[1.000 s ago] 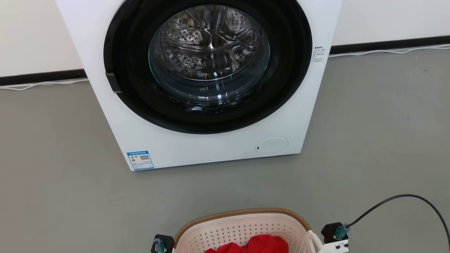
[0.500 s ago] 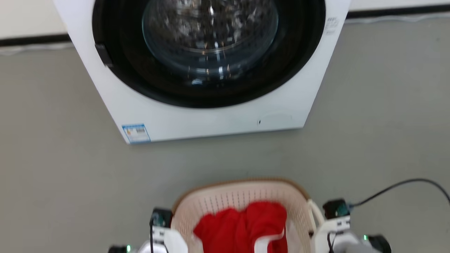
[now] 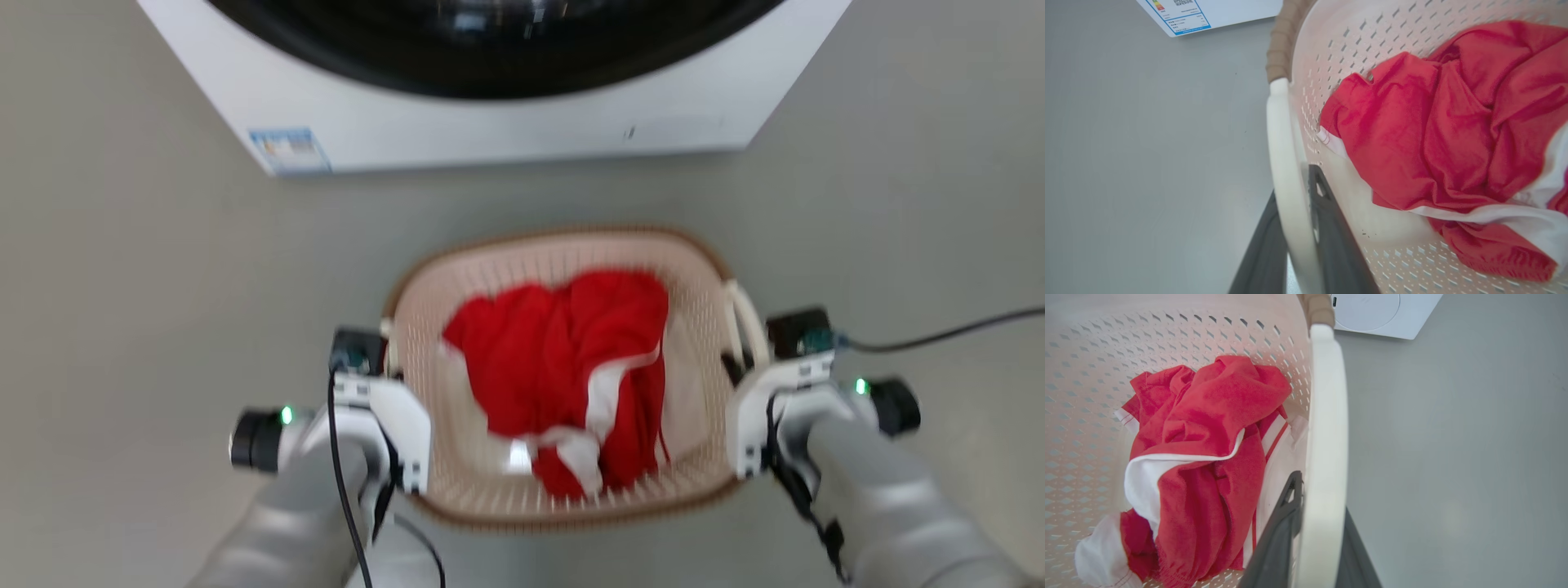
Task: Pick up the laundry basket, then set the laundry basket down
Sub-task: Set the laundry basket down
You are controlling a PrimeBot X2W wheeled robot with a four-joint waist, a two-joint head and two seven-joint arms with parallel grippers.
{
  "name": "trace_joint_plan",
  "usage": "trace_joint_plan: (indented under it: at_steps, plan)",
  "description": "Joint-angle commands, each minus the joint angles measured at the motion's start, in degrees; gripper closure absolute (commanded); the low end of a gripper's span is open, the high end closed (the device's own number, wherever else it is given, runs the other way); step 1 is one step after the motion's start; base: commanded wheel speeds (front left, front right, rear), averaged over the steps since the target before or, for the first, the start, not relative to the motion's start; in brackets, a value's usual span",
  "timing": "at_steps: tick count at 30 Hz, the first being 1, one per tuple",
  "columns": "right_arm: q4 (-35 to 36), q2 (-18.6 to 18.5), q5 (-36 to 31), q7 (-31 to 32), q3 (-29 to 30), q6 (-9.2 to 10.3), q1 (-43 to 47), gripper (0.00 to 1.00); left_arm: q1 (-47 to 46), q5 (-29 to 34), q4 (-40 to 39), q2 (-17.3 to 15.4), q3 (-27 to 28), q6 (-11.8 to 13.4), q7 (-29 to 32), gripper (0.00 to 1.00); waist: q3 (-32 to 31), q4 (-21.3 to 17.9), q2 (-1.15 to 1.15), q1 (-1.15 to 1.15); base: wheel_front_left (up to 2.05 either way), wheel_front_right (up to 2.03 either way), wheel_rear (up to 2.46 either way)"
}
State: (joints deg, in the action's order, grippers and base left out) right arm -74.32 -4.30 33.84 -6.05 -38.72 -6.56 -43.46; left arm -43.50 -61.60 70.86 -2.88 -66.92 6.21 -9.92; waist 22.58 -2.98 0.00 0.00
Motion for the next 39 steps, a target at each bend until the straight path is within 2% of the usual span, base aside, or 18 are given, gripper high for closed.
trace_joint_plan:
  at_steps: [1, 11, 19, 27, 39]
  plan:
    - [0.95, 1.42, -1.73, -2.29, -0.59, -0.92, -2.30, 1.00, -3.51, 0.21, -0.29, 0.01, 0.74, 0.32, -1.00, 1.00, 7.14, 1.42, 0.00, 0.00, 0.00, 0.00, 0.00]
    - [0.55, 1.42, -5.35, -5.97, 1.11, -0.92, -10.24, 1.00, -12.70, 0.54, 0.07, 0.01, 2.01, 0.33, -3.47, 1.00, 18.43, 2.96, 0.00, 0.00, 0.00, 0.00, 0.00]
    - [0.40, 0.63, -8.55, -7.97, 3.93, -0.92, -15.22, 1.00, -19.52, 1.67, 0.83, -0.16, 3.18, 0.48, -4.85, 1.00, 25.15, 4.11, 0.00, 0.00, 0.00, 0.00, 0.00]
    - [0.38, -0.42, -10.67, -8.65, 6.58, -0.92, -16.03, 1.00, -22.22, 3.08, 0.29, -0.13, 4.31, 0.89, -5.06, 1.00, 27.91, 5.09, 0.00, 0.00, 0.00, 0.00, 0.00]
    - [0.37, -0.65, -13.82, -8.89, 9.54, -0.92, -16.40, 1.00, -21.11, 5.10, -0.79, -0.07, 6.53, 1.20, -5.08, 1.00, 29.25, 5.13, 0.00, 0.00, 0.00, 0.00, 0.00]
